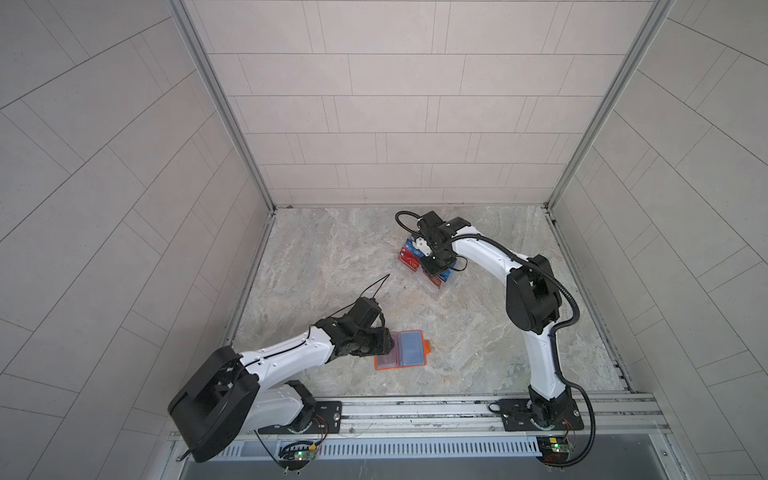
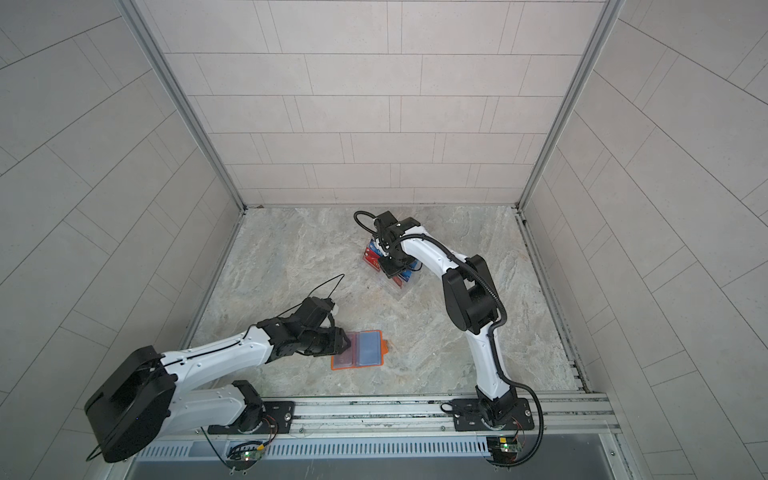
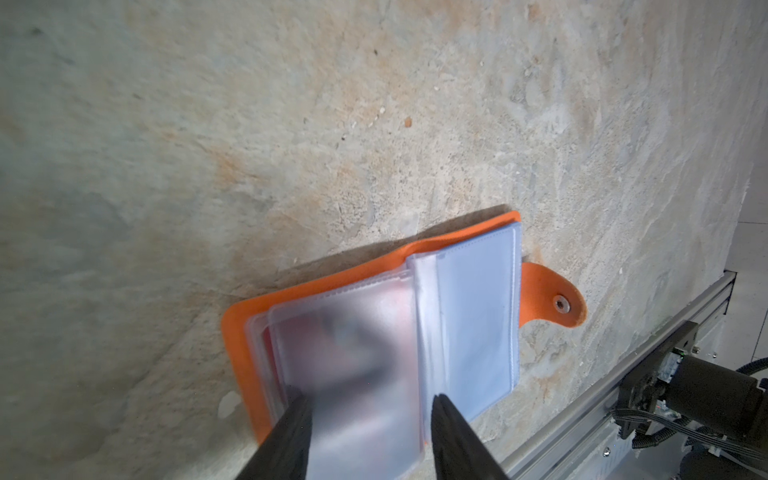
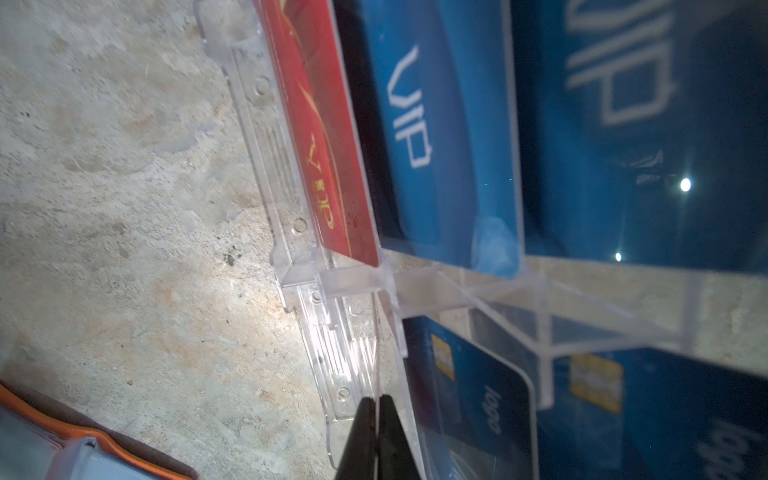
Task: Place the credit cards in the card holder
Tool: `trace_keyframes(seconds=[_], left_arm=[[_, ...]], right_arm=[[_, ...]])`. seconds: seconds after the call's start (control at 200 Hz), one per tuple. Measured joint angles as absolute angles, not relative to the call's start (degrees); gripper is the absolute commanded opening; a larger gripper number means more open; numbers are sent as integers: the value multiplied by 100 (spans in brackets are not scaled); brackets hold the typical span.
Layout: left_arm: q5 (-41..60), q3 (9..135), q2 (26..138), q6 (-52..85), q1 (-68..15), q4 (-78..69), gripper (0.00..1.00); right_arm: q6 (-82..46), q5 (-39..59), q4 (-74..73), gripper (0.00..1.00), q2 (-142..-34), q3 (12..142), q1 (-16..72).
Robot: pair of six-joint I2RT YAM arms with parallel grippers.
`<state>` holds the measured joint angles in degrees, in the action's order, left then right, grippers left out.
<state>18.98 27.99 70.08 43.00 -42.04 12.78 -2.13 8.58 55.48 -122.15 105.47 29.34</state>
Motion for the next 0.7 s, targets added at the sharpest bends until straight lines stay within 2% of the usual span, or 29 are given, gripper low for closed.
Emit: trace_keyframes(seconds=[0.13,0.421,0.701], left_arm=[[1898,2799,7028,4303,-4204,1293,52],[1892,2801,6945,4407,-4204,1358,52],[1833,2805,6641,4460,-4204,1441,52]], right_arm=[[-143,895,5553,0,-12215,10547,2934],[-91,1083,5566,0,-12092,10551,2928],[-174,1332,5594,0,-11417,10543,2928]])
